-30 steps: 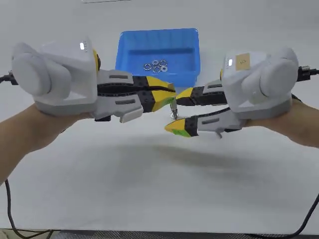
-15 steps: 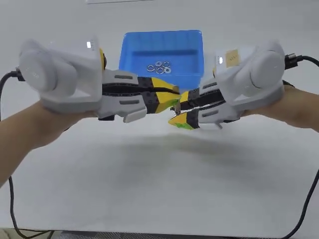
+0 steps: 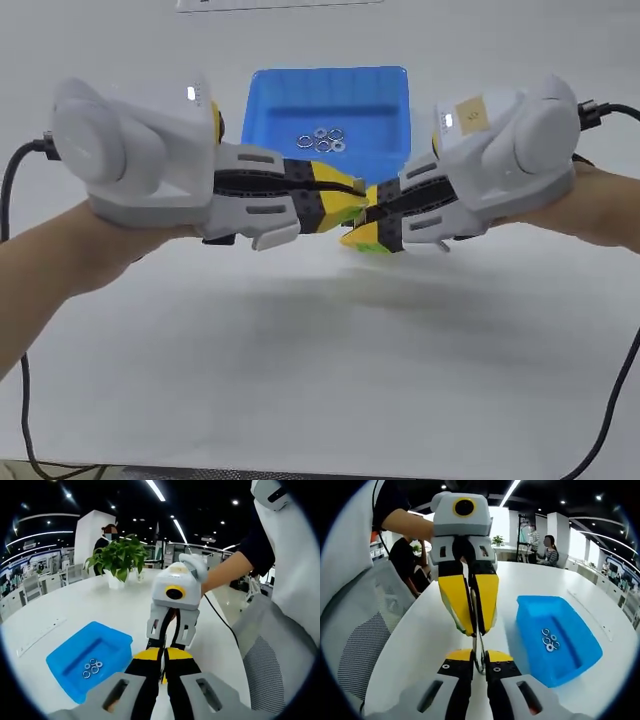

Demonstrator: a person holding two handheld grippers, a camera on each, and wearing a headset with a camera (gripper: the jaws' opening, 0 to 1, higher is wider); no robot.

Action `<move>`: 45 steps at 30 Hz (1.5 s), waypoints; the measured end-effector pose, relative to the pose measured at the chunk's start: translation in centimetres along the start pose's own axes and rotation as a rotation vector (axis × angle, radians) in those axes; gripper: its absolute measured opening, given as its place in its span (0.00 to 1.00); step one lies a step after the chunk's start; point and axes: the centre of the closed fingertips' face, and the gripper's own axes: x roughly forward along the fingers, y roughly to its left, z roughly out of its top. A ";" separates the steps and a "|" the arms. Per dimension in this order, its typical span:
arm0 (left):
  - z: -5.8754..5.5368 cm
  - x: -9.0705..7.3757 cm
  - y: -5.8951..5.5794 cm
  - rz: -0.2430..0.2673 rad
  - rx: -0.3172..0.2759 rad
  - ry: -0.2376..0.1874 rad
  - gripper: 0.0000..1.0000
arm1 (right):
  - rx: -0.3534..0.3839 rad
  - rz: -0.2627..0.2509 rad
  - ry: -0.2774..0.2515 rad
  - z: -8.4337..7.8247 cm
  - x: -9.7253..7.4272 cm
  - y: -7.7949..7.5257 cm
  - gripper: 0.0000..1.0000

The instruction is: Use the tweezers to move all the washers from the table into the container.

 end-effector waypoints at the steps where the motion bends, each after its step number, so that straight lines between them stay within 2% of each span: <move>1: 0.0 0.0 -0.1 0.001 0.004 0.003 0.06 | -0.005 -0.006 0.004 0.0 0.0 0.0 0.09; 8: -0.5 -0.6 -0.5 0.040 0.005 0.042 0.10 | 0.002 -0.031 0.003 0.1 0.1 0.3 0.09; 13: 0.1 -0.9 -0.9 0.040 -0.015 0.022 0.19 | 0.021 -0.048 -0.001 0.2 0.0 0.5 0.09; 17: 0.8 -1.2 -1.3 0.036 -0.016 0.006 0.24 | 0.032 -0.059 -0.012 1.0 -0.3 0.8 0.09; 19: 1.0 -1.7 -1.0 0.073 -0.027 -0.002 0.30 | 0.029 -0.062 -0.014 1.5 -0.5 0.9 0.09; 22: 1.3 -2.8 -0.7 0.120 -0.069 -0.026 0.48 | 0.024 -0.060 -0.019 2.2 -0.8 1.0 0.09; 23: 1.2 -3.2 -0.6 0.138 -0.062 -0.022 0.53 | 0.017 -0.060 -0.015 2.5 -0.8 1.1 0.09; 25: 0.8 -4.1 -0.5 0.168 -0.061 -0.007 0.55 | 0.011 -0.060 -0.011 2.8 -0.8 1.1 0.09; 28: 0.3 -5.4 -0.7 0.200 -0.083 -0.012 0.60 | 0.004 -0.061 -0.015 3.5 -1.1 1.2 0.09; 29: 0.2 -5.8 -0.8 0.208 -0.101 -0.017 0.65 | 0.000 -0.062 -0.016 3.7 -1.2 1.3 0.09; 30: 0.3 -6.2 -0.9 0.227 -0.151 -0.036 0.71 | -0.004 -0.062 -0.019 4.0 -1.3 1.4 0.09; 31: 0.4 -6.4 -0.9 0.241 -0.170 -0.055 0.77 | -0.007 -0.063 -0.020 4.2 -1.5 1.5 0.09; 32: 0.5 -6.6 -1.0 0.251 -0.176 -0.074 0.84 | -0.008 -0.064 -0.020 4.5 -1.7 1.5 0.09; 33: 0.5 -7.0 -1.2 0.261 -0.168 -0.082 0.86 | -0.011 -0.065 -0.019 4.6 -1.8 1.6 0.09; 36: -0.3 -7.4 -1.9 0.265 -0.168 -0.068 0.87 | -0.024 -0.075 -0.014 5.2 -2.2 1.6 0.09; 39: -1.0 -7.8 -2.5 0.264 -0.174 -0.059 0.92 | -0.028 -0.088 -0.025 6.1 -2.7 1.4 0.09; 41: -1.3 -8.1 -2.8 0.270 -0.183 -0.060 0.98 | -0.027 -0.104 -0.026 6.5 -3.1 1.0 0.09; 45: -1.5 -8.9 -3.0 0.271 -0.187 -0.059 1.00 | -0.025 -0.149 -0.040 7.6 -4.0 -0.4 0.09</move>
